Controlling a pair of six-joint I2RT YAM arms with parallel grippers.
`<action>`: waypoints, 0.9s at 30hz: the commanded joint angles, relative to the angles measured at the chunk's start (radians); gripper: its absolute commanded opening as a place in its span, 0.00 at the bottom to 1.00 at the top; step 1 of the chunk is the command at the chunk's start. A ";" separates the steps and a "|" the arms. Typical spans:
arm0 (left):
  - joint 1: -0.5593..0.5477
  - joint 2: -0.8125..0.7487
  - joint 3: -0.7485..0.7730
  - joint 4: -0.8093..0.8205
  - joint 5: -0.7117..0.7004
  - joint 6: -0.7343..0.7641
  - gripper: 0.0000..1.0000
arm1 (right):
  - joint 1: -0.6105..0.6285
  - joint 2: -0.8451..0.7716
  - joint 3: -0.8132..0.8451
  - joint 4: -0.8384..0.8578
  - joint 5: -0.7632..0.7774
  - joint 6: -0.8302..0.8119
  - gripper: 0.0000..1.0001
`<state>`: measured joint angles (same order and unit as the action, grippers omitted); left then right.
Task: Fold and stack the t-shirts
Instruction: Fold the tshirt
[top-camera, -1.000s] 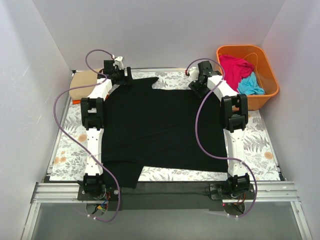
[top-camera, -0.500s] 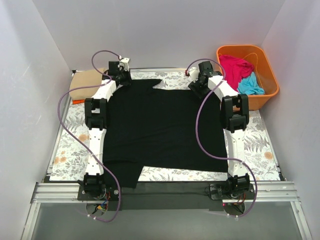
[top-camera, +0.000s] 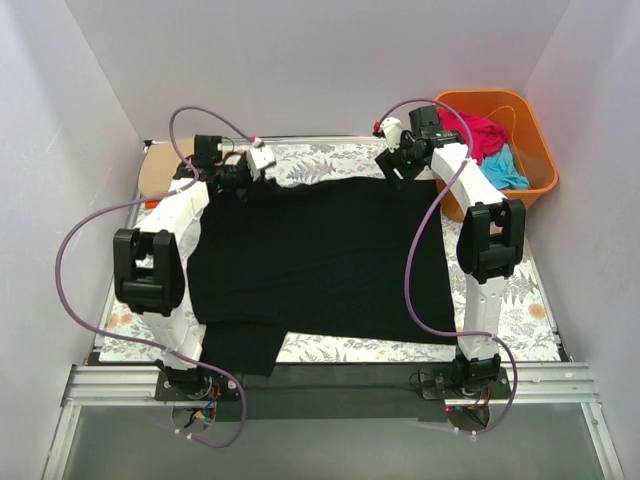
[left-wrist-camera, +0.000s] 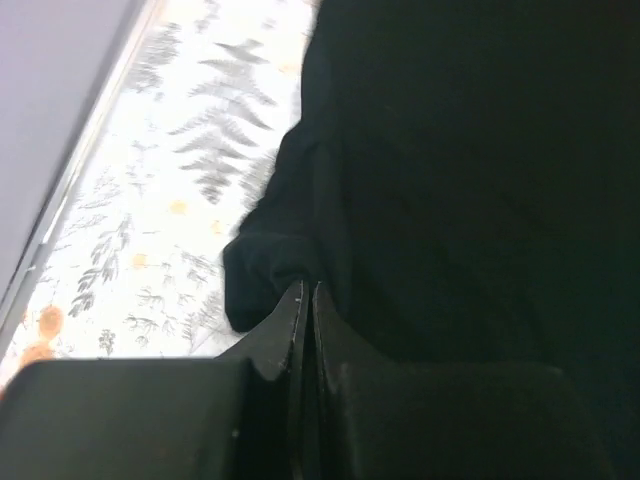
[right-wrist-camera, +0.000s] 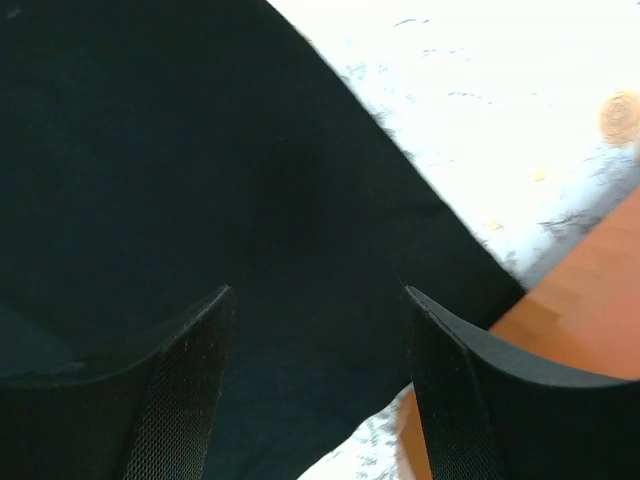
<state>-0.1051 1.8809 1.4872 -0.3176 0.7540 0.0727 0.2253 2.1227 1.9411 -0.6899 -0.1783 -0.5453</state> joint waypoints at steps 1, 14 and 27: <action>-0.005 -0.049 -0.167 -0.326 0.018 0.531 0.00 | 0.003 -0.033 -0.037 -0.063 -0.084 -0.002 0.63; 0.047 -0.145 -0.242 -0.269 0.129 0.211 0.58 | 0.009 -0.003 -0.021 -0.158 -0.182 -0.013 0.60; 0.085 0.159 0.130 -0.308 -0.070 -0.508 0.42 | 0.008 0.023 0.009 -0.160 -0.093 0.004 0.56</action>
<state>-0.0151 2.0293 1.5932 -0.5514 0.7364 -0.3191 0.2321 2.1361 1.9102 -0.8387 -0.3145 -0.5308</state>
